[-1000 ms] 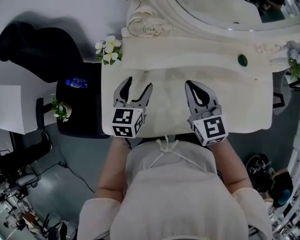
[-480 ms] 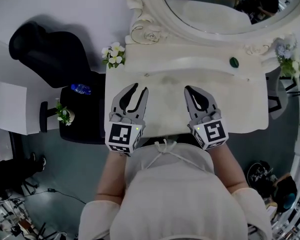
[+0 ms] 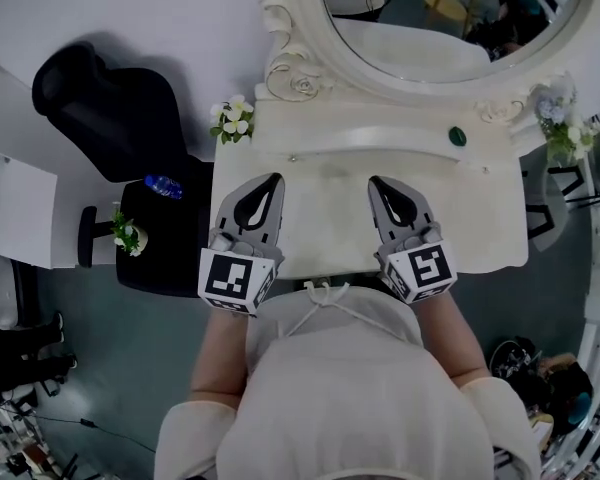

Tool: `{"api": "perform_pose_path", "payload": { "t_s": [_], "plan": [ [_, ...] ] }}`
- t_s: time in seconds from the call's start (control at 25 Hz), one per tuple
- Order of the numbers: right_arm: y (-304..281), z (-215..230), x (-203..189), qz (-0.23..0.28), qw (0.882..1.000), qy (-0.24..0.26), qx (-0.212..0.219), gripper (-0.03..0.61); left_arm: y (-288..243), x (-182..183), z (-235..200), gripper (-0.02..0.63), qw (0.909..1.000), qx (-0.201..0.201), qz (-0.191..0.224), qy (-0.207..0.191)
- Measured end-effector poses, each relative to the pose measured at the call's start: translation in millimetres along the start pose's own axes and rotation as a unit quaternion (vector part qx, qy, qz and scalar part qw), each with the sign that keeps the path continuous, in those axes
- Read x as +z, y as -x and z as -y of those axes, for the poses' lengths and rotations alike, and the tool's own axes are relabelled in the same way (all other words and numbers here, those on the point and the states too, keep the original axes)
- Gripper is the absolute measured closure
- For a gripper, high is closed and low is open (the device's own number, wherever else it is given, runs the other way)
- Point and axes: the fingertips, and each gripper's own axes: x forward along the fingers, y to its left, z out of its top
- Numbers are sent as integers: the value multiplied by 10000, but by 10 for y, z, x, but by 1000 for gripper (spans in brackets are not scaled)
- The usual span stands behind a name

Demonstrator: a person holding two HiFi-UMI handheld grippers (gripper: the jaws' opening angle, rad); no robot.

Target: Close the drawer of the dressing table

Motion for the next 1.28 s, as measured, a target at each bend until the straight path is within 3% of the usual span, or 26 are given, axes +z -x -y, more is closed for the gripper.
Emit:
{"api": "perform_pose_path", "payload": {
  "t_s": [0.28,1.28],
  "plan": [
    [57,-116,41,76,9999,14,129,577,83,48,50,597,9998,-189,-6,-117],
    [-42,-170,-21,64,9999,-141,29,577,61,1,33,595,9991,-373,-58,198]
  ]
}}
